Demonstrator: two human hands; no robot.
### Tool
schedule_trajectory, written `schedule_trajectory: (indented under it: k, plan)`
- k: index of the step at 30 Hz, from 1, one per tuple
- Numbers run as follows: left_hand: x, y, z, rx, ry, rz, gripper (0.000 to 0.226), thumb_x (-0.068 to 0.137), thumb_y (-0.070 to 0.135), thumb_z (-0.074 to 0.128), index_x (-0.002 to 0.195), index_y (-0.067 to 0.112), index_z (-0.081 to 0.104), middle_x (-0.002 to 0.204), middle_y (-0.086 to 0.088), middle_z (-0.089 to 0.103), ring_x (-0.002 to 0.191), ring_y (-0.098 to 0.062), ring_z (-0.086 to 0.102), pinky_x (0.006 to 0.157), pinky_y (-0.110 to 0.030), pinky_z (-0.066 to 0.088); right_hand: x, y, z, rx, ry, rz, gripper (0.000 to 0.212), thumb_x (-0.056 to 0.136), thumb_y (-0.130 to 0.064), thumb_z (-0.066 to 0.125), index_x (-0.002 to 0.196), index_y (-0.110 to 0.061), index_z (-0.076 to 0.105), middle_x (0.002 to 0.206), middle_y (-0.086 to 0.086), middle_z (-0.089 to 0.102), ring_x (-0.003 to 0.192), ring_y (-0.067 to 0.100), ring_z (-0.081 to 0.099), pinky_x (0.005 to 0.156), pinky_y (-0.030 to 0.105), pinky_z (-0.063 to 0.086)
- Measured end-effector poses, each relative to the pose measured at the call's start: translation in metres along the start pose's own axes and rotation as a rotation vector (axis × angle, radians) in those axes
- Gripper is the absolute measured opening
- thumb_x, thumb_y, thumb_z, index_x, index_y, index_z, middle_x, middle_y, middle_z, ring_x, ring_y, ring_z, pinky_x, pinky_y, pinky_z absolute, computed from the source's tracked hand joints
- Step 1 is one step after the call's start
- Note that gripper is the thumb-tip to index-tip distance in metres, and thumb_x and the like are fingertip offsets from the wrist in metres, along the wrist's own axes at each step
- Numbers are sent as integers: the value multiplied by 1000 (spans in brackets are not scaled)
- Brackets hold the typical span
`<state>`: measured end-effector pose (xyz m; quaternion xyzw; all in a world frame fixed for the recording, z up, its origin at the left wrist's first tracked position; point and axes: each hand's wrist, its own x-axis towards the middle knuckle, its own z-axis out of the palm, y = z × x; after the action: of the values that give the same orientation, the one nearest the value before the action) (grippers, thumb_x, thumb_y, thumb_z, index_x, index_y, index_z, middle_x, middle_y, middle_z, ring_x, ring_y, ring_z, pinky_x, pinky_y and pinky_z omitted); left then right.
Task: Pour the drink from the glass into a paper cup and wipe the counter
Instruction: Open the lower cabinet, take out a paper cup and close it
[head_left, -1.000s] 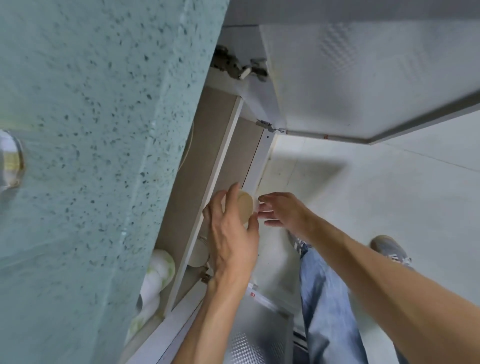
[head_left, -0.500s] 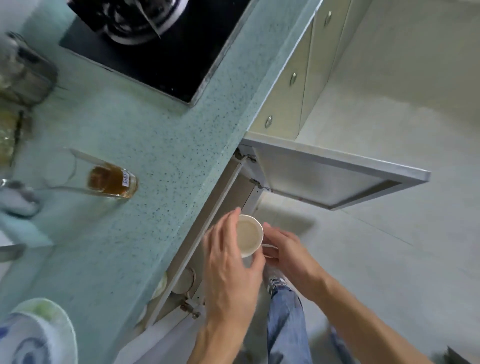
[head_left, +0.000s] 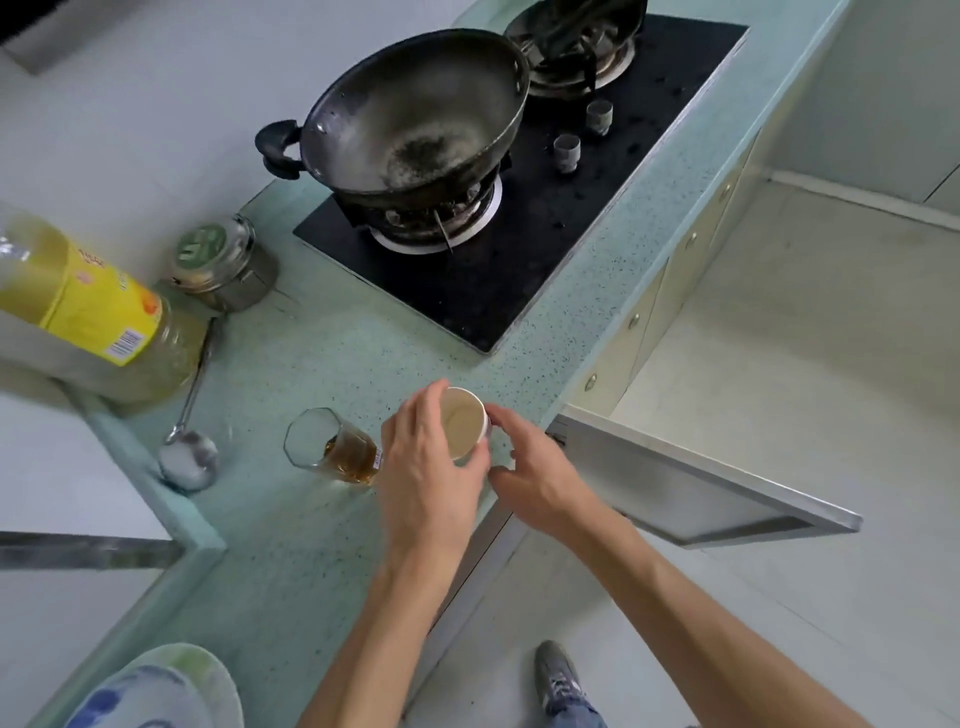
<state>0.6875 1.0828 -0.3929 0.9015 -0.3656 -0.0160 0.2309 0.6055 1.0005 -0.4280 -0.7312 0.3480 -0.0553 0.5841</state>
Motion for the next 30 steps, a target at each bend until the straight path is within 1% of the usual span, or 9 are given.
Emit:
schedule_trajectory:
  k: [4,10,15,18,20,22,25,28,30]
  plan:
    - [16,-15,4,63,-61,18,70,82,35,78,141,18,45,137,-3,59,123,-25,55,87,-32,53,8,6,7,-113,-1,22,78,70,5,40,145,-18,37,145,5,48,139,20,37,109,34,37]
    - [22,-29,8,100,-111,36,69,86,37,74,143,18,40,144,-3,54,130,-22,52,86,-33,58,5,7,12,-223,4,9,73,76,12,41,145,-12,39,149,7,42,142,20,30,108,19,26]
    - [15,-35,5,70,-176,61,77,86,34,75,149,17,35,161,-9,34,146,-23,37,106,-35,48,-10,9,4,-277,4,14,69,80,9,44,145,-13,39,147,5,48,138,21,39,104,18,27]
    - [-3,-35,-6,13,-159,49,82,82,29,79,150,17,34,162,-11,29,148,-25,33,111,-37,45,-27,4,2,-295,-10,-19,64,82,10,45,142,-13,41,145,1,52,131,25,48,96,19,33]
    - [-22,-35,-15,-15,-147,24,81,84,28,78,151,17,34,162,-9,31,148,-24,33,113,-35,43,-41,-1,4,-303,-37,-38,63,82,10,44,141,-13,43,144,2,53,131,25,48,98,22,35]
    - [-48,-41,-25,-53,-103,-15,67,88,26,72,146,17,41,155,-4,44,141,-20,44,104,-34,48,-55,-3,6,-315,-74,-53,62,83,10,43,141,-11,44,143,6,53,132,26,48,102,26,36]
    - [-104,-65,-38,-170,1,-166,40,90,18,65,129,19,58,126,4,66,113,-15,65,89,-37,57,-72,2,4,-363,-125,-54,59,86,6,45,143,-11,42,142,10,53,132,30,48,103,29,37]
    - [-180,-105,-46,-153,36,-360,31,86,6,67,116,13,64,112,-1,71,101,-19,69,84,-34,56,-84,14,-14,-437,-132,26,60,88,0,51,146,-13,39,146,8,50,134,27,46,106,30,36]
    - [-238,-133,-51,-36,13,-477,32,81,0,69,112,10,66,108,-6,70,97,-27,68,79,-39,55,-89,31,-30,-534,-137,60,61,89,-1,52,147,-11,37,149,10,45,136,29,43,108,35,36]
